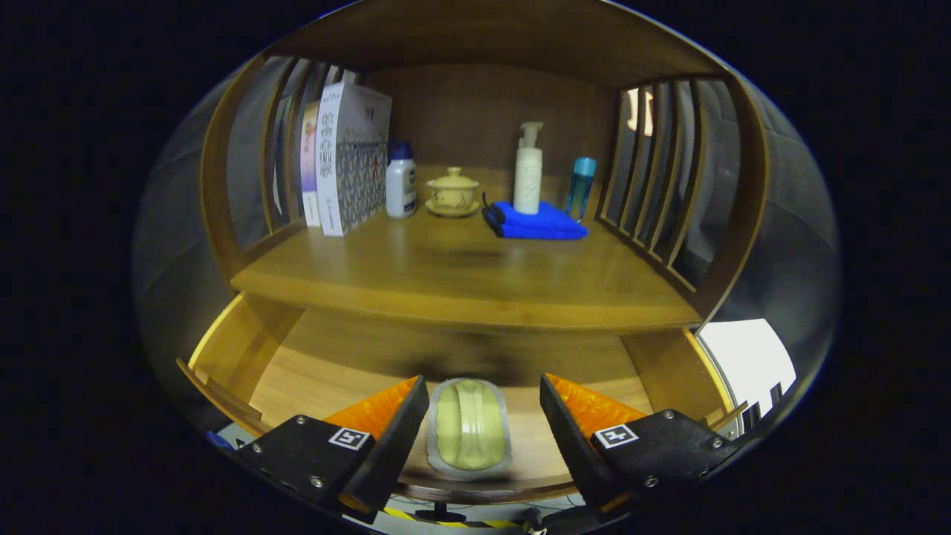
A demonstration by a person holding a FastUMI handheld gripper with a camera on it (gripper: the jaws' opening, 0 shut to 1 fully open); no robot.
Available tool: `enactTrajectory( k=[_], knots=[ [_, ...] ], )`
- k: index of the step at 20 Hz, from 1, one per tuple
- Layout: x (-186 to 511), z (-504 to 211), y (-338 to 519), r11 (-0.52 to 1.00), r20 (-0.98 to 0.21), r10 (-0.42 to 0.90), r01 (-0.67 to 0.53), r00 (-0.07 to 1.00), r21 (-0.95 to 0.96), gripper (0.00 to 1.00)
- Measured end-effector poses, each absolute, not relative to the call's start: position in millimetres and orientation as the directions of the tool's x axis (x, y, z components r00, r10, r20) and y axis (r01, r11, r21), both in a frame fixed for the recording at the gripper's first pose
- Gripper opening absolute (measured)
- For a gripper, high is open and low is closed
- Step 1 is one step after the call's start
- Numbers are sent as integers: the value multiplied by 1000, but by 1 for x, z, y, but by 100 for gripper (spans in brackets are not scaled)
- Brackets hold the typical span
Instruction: Pull open the drawer, take out the items inside it, and place them on the countertop above the cabinet.
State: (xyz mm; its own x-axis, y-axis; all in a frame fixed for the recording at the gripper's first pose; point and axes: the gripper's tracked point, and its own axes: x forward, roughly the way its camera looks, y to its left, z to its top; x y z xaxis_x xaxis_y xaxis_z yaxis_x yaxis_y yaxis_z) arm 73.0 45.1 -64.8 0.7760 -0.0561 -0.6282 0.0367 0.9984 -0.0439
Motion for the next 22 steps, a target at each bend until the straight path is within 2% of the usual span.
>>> enactTrajectory(
  k=[5, 7, 9, 14, 15, 18, 22],
  knots=[
    [79, -93, 53, 999, -717, -35, 16, 696, -33, 93],
    [80, -106, 56, 1000, -750, -14, 25, 661, 4, 88],
    [79, -111, 63, 998, -769, 29, 23, 639, 57, 81],
    [79, -121, 67, 992, -782, 67, 46, 620, 121, 49],
    [79, -120, 66, 992, -782, 63, 47, 620, 117, 45],
    [79, -119, 72, 989, -773, 93, 29, 628, 143, 22],
    [78, -100, 68, 989, -727, 77, 41, 682, 143, 18]
  ],
)
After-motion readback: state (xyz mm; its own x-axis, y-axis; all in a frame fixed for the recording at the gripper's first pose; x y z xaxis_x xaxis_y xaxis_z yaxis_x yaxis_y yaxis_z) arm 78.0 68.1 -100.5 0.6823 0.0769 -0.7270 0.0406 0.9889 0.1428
